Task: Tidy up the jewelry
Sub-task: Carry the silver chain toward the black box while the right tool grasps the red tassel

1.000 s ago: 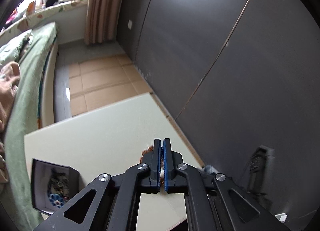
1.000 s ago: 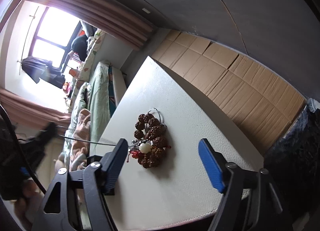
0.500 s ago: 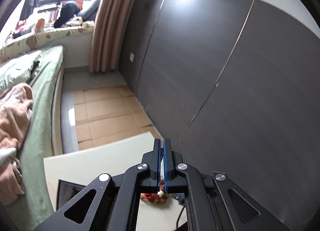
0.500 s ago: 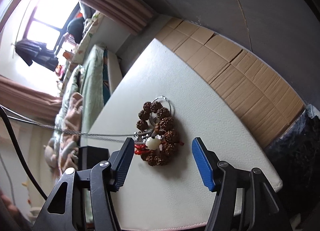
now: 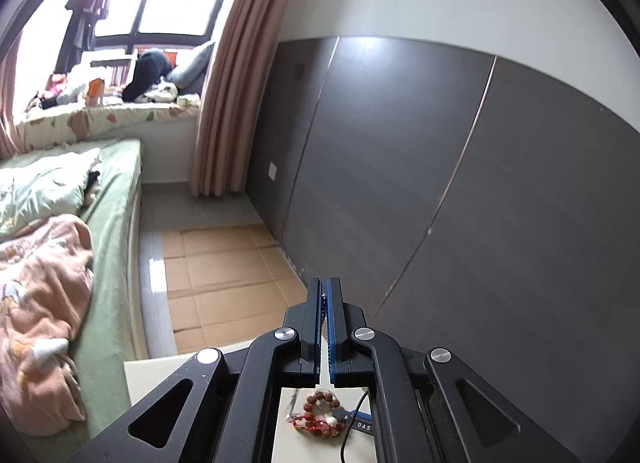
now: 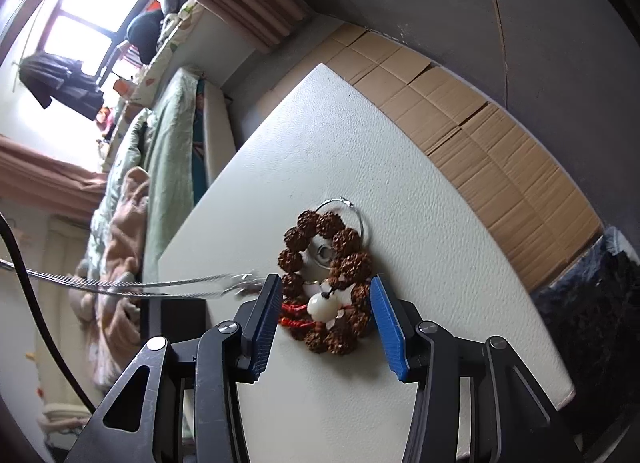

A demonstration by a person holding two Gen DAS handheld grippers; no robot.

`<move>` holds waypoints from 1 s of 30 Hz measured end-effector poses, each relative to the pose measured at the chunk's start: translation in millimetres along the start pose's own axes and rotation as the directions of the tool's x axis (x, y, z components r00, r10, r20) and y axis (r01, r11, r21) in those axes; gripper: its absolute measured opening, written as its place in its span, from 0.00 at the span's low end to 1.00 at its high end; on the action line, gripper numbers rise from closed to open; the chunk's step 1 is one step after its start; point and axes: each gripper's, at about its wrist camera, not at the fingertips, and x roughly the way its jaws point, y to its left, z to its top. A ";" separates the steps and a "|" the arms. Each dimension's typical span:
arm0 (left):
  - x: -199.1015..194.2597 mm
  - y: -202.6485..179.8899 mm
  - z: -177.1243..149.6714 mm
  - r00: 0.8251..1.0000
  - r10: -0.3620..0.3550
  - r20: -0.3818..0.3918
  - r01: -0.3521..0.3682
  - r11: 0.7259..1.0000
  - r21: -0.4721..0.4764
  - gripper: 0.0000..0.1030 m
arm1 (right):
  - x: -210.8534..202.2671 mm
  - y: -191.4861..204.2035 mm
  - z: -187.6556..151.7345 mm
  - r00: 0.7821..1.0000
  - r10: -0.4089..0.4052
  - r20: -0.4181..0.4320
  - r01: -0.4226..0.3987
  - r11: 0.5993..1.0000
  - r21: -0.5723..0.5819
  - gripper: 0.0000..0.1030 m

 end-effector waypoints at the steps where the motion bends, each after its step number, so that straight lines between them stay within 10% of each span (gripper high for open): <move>1: -3.5 1.3 1.2 1.000 0.002 0.007 -0.002 1.000 0.000 0.01 | -0.7 0.2 -0.1 1.000 -0.004 -0.003 0.004 1.000 -0.003 0.47; 24: -58.9 42.3 12.4 0.993 0.079 0.083 -0.075 0.996 -0.054 0.01 | 39.0 72.2 1.6 0.975 -0.180 -0.133 0.112 0.905 -0.411 0.40; 30: -71.8 46.5 14.6 0.989 0.105 0.102 -0.100 0.994 -0.052 0.01 | 49.1 68.8 -3.2 0.953 -0.243 -0.181 0.135 0.876 -0.463 0.12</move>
